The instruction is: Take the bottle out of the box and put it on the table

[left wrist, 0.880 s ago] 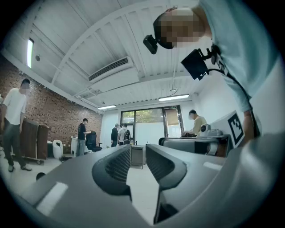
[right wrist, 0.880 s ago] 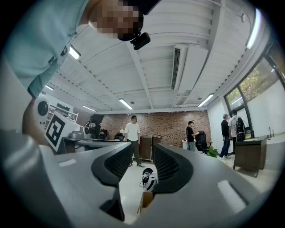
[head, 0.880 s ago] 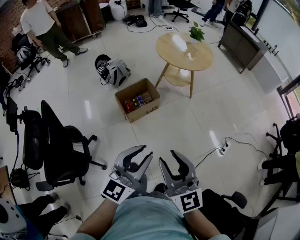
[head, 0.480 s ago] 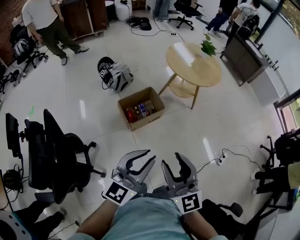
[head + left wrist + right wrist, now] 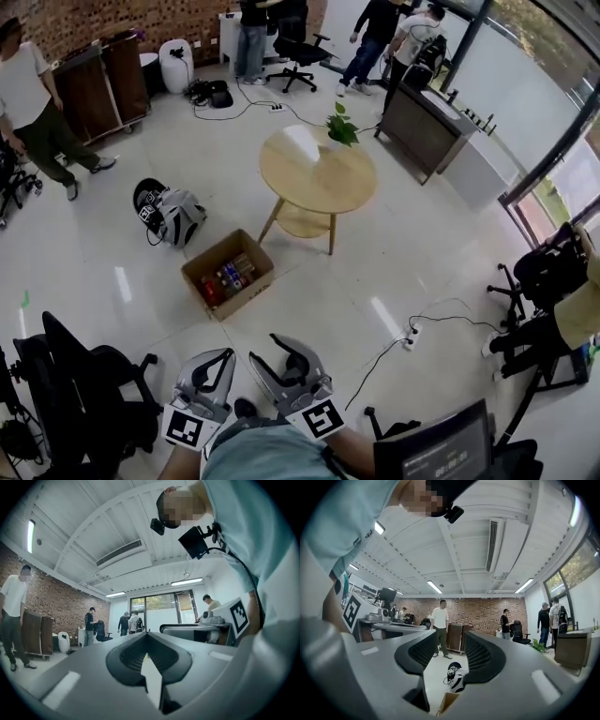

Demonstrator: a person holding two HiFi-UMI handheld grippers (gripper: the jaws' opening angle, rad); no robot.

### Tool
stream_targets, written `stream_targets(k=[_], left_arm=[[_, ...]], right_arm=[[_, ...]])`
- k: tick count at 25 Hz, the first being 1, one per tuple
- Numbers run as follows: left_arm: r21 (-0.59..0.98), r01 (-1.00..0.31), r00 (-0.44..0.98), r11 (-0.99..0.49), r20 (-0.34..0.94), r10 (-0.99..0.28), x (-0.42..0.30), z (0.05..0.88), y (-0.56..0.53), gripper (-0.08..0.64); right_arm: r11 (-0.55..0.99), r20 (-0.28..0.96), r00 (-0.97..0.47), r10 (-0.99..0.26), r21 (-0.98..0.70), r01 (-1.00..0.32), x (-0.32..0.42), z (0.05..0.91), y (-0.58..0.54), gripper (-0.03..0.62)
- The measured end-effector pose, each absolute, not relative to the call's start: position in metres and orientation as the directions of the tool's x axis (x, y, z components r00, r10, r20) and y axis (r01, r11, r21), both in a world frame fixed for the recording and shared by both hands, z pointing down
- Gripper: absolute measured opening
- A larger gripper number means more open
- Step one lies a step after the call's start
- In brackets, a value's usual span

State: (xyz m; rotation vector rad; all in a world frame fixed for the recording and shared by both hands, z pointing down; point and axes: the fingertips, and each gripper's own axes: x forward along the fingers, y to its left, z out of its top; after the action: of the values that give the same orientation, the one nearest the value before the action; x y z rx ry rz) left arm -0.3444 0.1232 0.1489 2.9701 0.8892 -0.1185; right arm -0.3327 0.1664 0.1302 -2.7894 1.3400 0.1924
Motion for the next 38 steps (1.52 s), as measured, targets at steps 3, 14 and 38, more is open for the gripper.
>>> stream_targets(k=[3, 14, 38], left_arm=[[-0.015, 0.541, 0.839, -0.841, -0.062, 0.540, -0.313, 0.157, 0.134, 0.011], [-0.022, 0.459, 0.887, -0.888, -0.044, 0.460, -0.200, 0.150, 0.190, 0.029], [0.051, 0.214, 0.974, -0.975, -0.080, 0.210, -0.085, 0.178, 0.055, 0.011]], right_arm=[[-0.602, -0.128, 0.594, -0.794, 0.031, -0.798, -0.305, 0.137, 0.176, 0.163], [-0.446, 0.001, 0.448, -0.894, 0.080, -0.891, -0.210, 0.160, 0.238, 0.163], [-0.199, 0.038, 0.203, -0.979, 0.076, -0.977, -0.077, 0.170, 0.091, 0.163]])
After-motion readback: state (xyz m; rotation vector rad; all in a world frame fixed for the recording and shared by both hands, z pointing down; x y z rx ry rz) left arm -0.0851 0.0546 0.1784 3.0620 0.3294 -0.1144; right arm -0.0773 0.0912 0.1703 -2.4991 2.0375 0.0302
